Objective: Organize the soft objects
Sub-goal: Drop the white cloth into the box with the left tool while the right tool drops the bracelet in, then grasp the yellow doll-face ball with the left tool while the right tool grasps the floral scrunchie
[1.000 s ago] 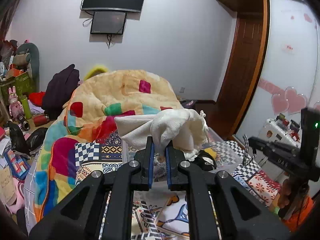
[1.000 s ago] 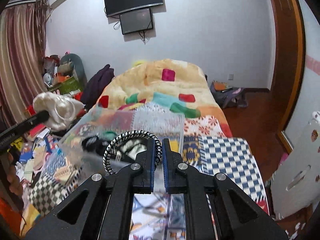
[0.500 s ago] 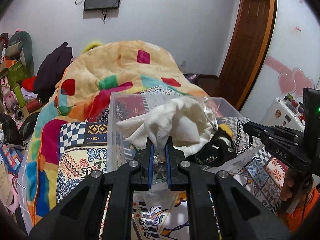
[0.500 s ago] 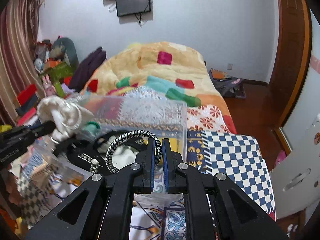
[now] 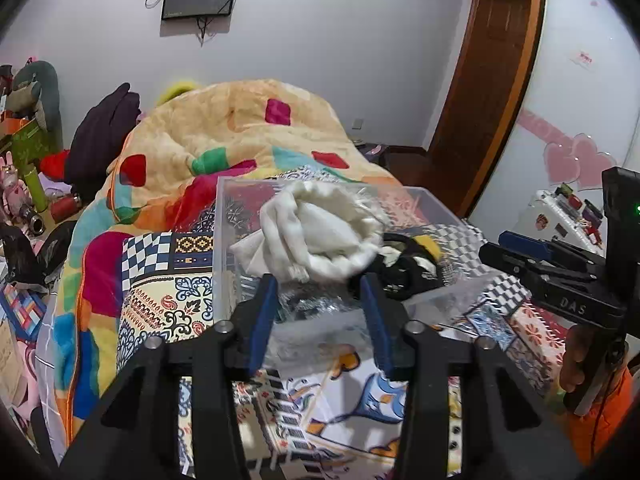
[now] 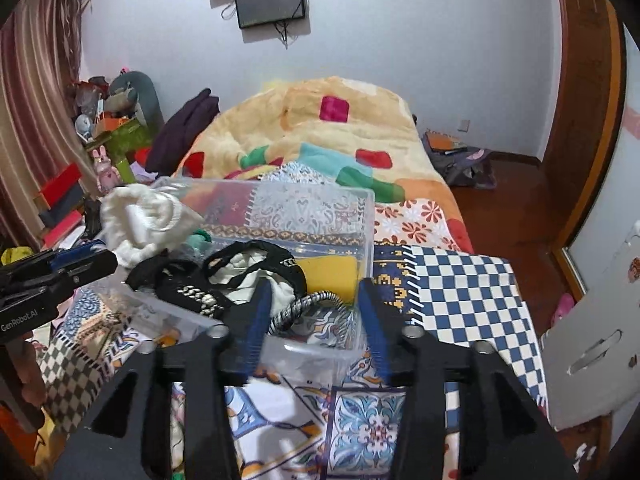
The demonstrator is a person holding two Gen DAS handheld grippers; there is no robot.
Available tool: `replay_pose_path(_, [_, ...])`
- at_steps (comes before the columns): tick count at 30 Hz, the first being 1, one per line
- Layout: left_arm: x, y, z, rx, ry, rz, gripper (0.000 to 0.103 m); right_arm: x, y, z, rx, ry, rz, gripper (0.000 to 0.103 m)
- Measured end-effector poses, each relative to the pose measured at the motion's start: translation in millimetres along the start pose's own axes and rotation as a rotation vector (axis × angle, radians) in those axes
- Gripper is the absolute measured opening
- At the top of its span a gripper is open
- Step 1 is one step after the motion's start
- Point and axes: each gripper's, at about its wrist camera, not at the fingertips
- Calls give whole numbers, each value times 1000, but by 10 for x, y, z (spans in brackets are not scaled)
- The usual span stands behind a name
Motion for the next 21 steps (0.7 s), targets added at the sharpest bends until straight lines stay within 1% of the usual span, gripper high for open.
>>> replay_pose_path(1, [44, -1, -14, -1, -2, -8, 53, 33, -4, 18, 5, 5, -6, 56])
replay_pose_path(3, [157, -19, -68, -13, 0, -30, 59, 140, -22, 76, 22, 17, -23, 56])
replay_pose_path(4, [191, -23, -82, -18, 2, -34, 63, 191, -34, 117, 32, 23, -29, 59])
replay_pose_path(5, [247, -43, -113, -27, 2, -41, 65, 233, -48, 146, 39, 30, -33, 62])
replay_pose_path(6, [291, -64, -135, -32, -1, -44, 68, 284, -68, 172, 41, 40, -41, 69])
replay_pose_path(7, [325, -85, -153, -35, -4, -43, 73, 328, -91, 196, 41, 53, -49, 73])
replay_pose_path(10, [420, -186, -199, -39, -19, -37, 80, 396, -196, 267, 49, 96, -37, 74])
replay_pose_path(13, [456, -305, -232, -43, -25, -16, 83, 335, -308, 322, 53, 122, 3, 74])
replay_pose_path(16, [454, -446, -267, -48, -27, 15, 83, 218, -453, 379, 62, 139, 59, 74])
replay_pose_path(18, [428, -530, -293, -46, -34, 40, 83, 92, -570, 404, 69, 138, 111, 74])
replay_pose_path(21, [369, -614, -358, -42, -65, 75, 83, -15, -686, 383, 72, 114, 155, 74])
Point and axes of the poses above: each gripper's, at about its wrist camera, not at the fingertips, and x roughly against the way its jaws point, z to its left, y to its top, and after that the axes turned 7 degrees about -x, right-handed
